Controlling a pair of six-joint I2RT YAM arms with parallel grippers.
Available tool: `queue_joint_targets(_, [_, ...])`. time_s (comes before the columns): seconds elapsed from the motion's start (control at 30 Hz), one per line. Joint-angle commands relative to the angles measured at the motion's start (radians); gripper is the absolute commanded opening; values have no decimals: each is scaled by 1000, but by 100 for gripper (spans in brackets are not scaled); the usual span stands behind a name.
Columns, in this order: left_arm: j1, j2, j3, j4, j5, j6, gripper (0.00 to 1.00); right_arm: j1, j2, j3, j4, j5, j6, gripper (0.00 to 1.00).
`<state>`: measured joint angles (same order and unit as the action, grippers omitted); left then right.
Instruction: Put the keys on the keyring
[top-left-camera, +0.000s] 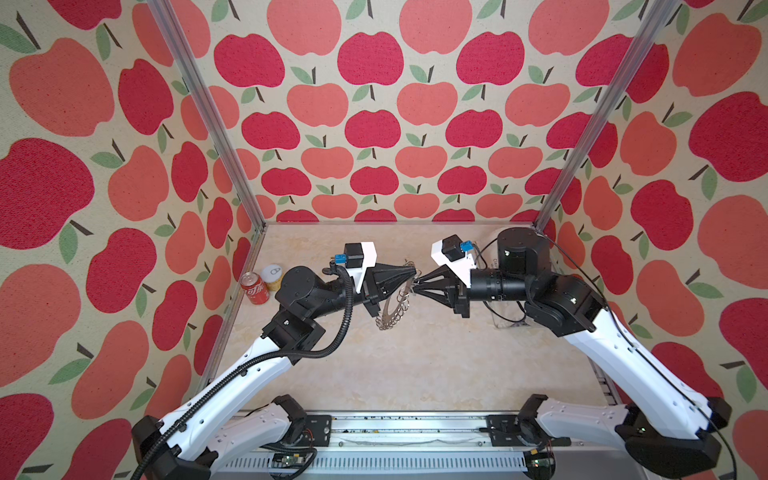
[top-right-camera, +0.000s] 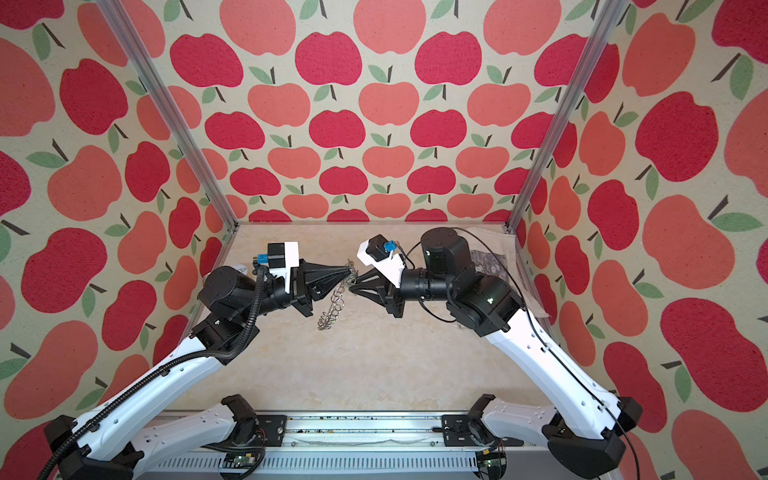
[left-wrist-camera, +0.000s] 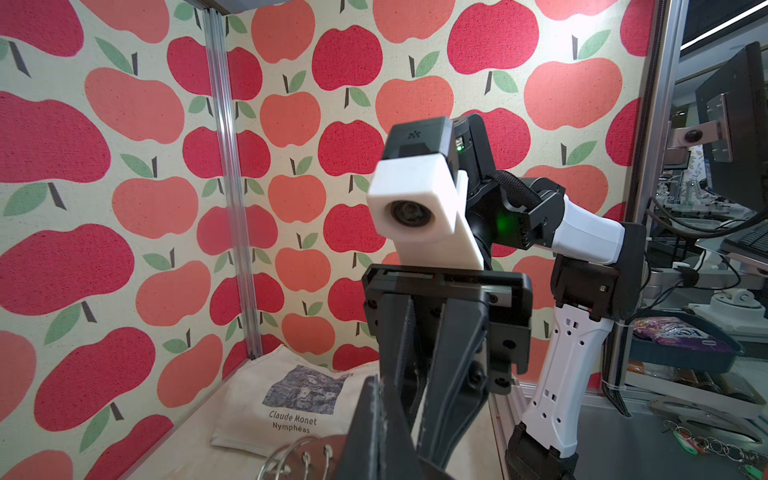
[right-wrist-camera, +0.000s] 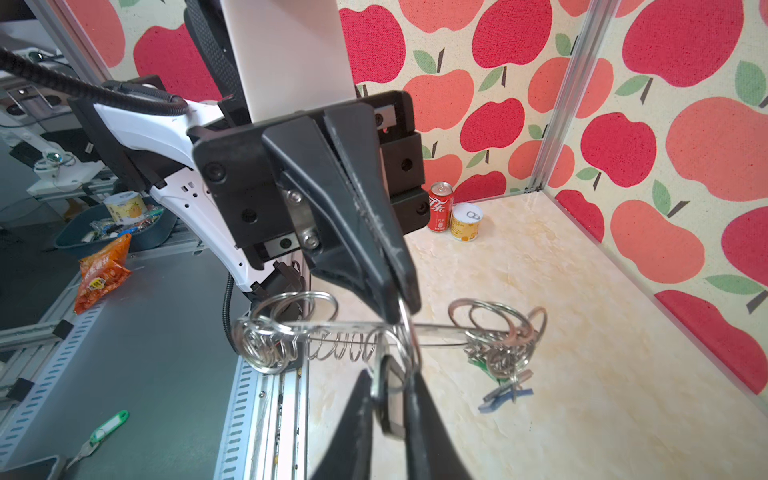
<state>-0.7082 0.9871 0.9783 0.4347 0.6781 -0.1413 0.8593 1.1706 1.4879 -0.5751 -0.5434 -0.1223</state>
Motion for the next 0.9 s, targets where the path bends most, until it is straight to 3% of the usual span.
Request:
queue_joint_targets(0.0, [10,-20,-5,104,20,-26,0,-3,-36,18,-62,23,-20,31])
queue_joint_targets(0.13, [18,-28,-22,134,53,-38,0,-33,-66,58,-102,41,-54,38])
queue_joint_targets(0.33, [22,-29,-33,159,86,-49,0,-60,-74,97,-70,37,-63,39])
queue_joint_targets(0.7, [22,-27,-29,168,98,-52,0,-75,-37,33,121,-114,57,21])
queue_joint_targets(0.87, [22,-25,-31,174,97,-52,0,-75,-29,19,139,-142,75,18])
